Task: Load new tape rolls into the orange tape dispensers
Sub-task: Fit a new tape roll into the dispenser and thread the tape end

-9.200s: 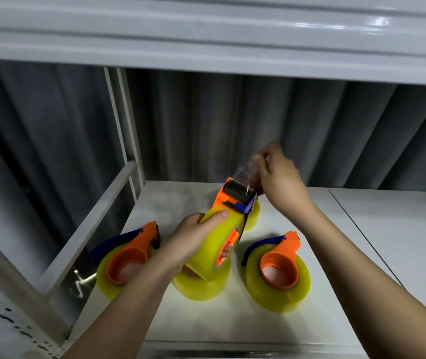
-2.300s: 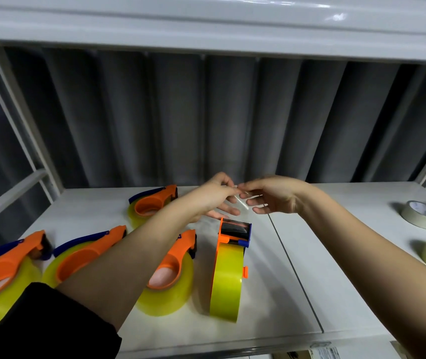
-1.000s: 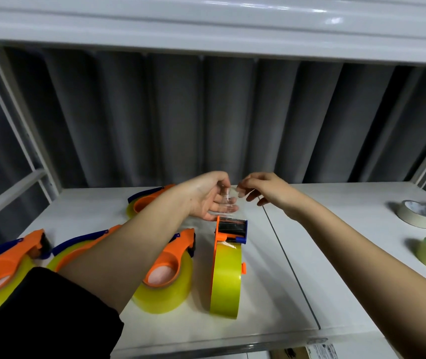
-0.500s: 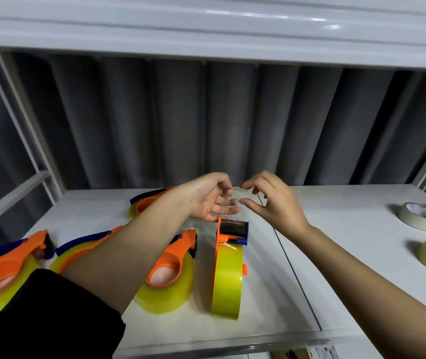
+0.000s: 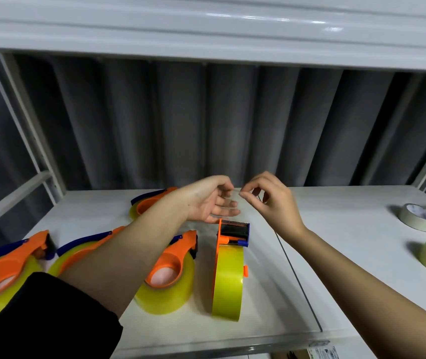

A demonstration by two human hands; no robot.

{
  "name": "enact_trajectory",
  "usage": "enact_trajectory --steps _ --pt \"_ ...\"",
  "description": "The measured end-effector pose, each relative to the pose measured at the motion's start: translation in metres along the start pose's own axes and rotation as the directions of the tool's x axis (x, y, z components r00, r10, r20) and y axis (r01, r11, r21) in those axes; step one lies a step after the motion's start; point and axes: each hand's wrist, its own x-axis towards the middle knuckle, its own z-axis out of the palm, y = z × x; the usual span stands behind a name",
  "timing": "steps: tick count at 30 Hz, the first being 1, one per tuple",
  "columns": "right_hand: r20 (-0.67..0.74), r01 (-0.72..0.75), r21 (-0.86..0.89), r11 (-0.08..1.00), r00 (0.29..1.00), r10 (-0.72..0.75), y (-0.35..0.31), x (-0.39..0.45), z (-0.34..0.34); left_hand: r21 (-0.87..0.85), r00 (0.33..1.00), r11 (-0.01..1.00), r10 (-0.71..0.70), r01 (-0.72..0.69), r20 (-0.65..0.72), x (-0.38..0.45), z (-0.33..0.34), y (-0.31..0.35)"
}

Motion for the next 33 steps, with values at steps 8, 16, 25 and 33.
enact_trajectory --steps 8,16,25,33 --pt "0.154 -0.406 0.403 0.821 0.914 0.376 -0.009 -0.004 0.000 0.029 0.964 0.963 0.267 -0.267 0.009 0.007 -0.005 -0.015" --pt "0.273 -0.531 0.505 0.680 0.846 0.458 -0.008 -0.005 0.003 0.114 0.939 0.934 0.343 -0.339 -0.012 0.004 -0.005 -0.016" --pt "0.316 -0.554 0.505 0.662 0.832 0.455 -0.006 -0.004 0.005 0.262 0.937 0.915 0.339 -0.308 -0.081 0.007 -0.003 -0.016" --pt "0.393 -0.460 0.396 0.795 0.867 0.306 -0.002 0.007 -0.011 0.138 0.986 0.980 0.154 -0.144 -0.067 0.006 -0.003 -0.010"
